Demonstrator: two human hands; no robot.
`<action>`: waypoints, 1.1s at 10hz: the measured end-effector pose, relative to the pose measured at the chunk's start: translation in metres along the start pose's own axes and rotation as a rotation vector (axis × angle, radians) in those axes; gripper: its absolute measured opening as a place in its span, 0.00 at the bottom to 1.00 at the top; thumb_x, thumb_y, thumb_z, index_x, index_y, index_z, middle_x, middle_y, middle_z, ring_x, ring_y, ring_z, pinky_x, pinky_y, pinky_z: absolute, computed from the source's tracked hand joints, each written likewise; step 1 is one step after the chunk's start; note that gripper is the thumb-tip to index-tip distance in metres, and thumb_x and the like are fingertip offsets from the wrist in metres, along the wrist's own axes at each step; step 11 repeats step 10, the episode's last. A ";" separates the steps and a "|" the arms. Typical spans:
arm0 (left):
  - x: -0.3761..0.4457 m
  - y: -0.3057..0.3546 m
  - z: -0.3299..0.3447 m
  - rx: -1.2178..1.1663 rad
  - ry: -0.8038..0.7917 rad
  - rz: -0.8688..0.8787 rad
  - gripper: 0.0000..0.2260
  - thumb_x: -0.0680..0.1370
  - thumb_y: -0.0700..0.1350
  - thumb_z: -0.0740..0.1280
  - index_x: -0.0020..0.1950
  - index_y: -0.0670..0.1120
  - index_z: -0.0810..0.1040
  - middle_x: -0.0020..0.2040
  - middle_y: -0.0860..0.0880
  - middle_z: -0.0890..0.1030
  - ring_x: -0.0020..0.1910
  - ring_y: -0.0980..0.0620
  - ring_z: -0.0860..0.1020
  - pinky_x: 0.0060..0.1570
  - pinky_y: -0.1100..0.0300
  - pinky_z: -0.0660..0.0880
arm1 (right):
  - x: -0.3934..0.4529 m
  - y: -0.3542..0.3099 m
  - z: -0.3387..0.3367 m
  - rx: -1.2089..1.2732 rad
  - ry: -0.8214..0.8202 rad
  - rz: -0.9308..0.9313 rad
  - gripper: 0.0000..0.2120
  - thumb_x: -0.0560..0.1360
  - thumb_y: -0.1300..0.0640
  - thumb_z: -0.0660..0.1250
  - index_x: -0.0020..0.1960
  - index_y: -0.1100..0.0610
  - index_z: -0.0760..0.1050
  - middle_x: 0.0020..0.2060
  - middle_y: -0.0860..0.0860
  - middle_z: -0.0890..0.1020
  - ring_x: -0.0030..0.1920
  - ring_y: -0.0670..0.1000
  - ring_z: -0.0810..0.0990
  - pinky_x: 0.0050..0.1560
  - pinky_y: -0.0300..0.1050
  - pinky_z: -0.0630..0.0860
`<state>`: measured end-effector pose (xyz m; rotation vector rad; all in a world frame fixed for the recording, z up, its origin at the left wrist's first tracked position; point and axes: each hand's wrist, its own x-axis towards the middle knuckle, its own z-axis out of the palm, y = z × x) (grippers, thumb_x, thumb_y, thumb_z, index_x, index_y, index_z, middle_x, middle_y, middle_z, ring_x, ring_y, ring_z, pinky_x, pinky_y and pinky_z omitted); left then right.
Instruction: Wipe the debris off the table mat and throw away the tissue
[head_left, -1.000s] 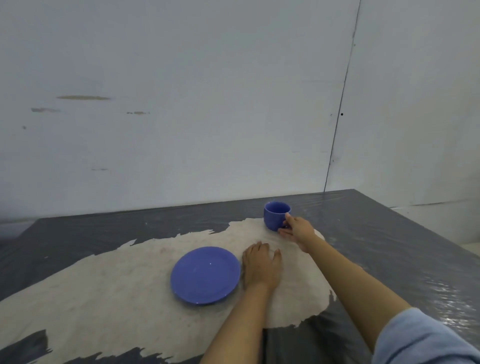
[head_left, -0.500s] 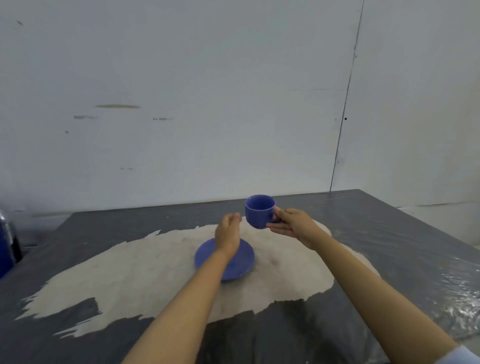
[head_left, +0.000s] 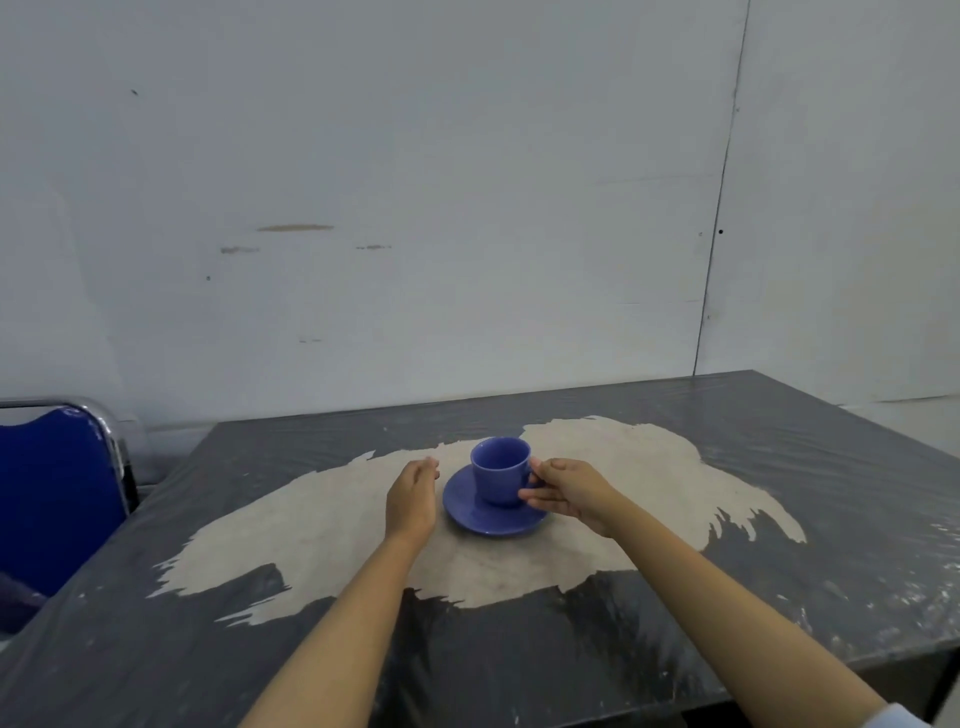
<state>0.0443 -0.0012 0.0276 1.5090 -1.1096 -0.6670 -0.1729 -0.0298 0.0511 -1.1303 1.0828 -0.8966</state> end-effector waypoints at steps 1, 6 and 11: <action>-0.004 -0.013 -0.001 0.065 0.001 0.003 0.17 0.83 0.49 0.55 0.65 0.42 0.75 0.63 0.44 0.79 0.62 0.47 0.76 0.63 0.53 0.72 | -0.002 0.002 0.001 -0.042 0.006 0.004 0.13 0.80 0.54 0.64 0.52 0.63 0.78 0.43 0.57 0.85 0.37 0.50 0.86 0.36 0.39 0.81; -0.007 -0.019 0.002 0.129 0.018 -0.027 0.16 0.83 0.48 0.55 0.65 0.42 0.75 0.63 0.44 0.78 0.61 0.48 0.76 0.62 0.55 0.72 | -0.008 0.000 0.003 -0.346 0.023 -0.024 0.14 0.78 0.49 0.66 0.52 0.60 0.81 0.41 0.53 0.86 0.35 0.47 0.83 0.45 0.43 0.80; 0.003 0.020 -0.007 0.160 0.031 0.152 0.09 0.82 0.49 0.57 0.51 0.48 0.76 0.51 0.48 0.79 0.48 0.50 0.76 0.45 0.61 0.69 | -0.002 -0.026 -0.009 -0.647 0.255 -0.125 0.18 0.80 0.44 0.60 0.56 0.60 0.74 0.43 0.52 0.85 0.38 0.49 0.83 0.33 0.39 0.77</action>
